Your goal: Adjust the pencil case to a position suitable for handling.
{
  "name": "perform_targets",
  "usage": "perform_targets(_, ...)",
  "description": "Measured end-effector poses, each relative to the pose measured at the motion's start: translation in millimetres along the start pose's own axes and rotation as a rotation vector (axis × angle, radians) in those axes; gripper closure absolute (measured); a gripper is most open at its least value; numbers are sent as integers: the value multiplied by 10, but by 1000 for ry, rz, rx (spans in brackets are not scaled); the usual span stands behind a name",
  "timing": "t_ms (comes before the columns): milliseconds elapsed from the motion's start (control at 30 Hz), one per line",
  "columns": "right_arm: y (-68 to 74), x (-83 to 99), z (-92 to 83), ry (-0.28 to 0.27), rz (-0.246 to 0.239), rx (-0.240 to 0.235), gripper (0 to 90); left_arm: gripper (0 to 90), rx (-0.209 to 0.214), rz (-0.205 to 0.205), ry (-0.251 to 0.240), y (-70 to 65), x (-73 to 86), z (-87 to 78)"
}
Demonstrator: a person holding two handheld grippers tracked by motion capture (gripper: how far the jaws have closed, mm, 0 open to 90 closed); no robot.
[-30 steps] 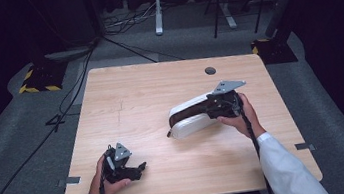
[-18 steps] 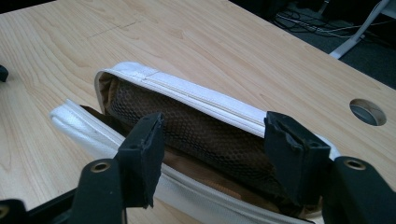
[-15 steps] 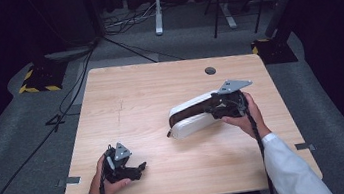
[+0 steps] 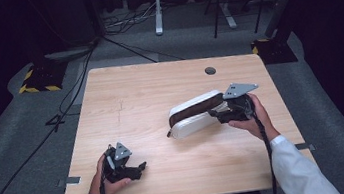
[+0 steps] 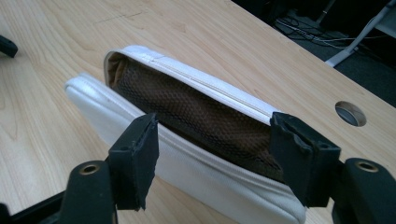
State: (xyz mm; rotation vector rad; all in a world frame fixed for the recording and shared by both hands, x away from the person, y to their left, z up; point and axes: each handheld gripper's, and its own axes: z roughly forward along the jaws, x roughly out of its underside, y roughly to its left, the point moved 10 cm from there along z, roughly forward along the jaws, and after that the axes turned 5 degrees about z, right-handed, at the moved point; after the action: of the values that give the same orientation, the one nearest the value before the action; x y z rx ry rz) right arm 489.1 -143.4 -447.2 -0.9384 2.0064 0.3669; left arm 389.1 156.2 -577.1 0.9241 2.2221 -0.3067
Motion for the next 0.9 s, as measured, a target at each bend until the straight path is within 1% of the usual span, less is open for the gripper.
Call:
perform_targets(233,35,47,-100,0,-26,-8,335,142,3,-3,-1,-3,-3,4)
perform_targets(267,50,68,-126,-1,-37,-10,332,142,3,-3,-1,-3,-2,4)
perform_targets(433,63,115,-173,2,-48,-11,327,142,3,-3,-2,-3,-3,4)
perform_targets(667,52,203,-259,4,-58,-5,321,142,2,-4,-1,-3,-2,3)
perform_targets(900,37,295,-311,7,-58,-2,320,142,3,-3,1,-3,-1,2)
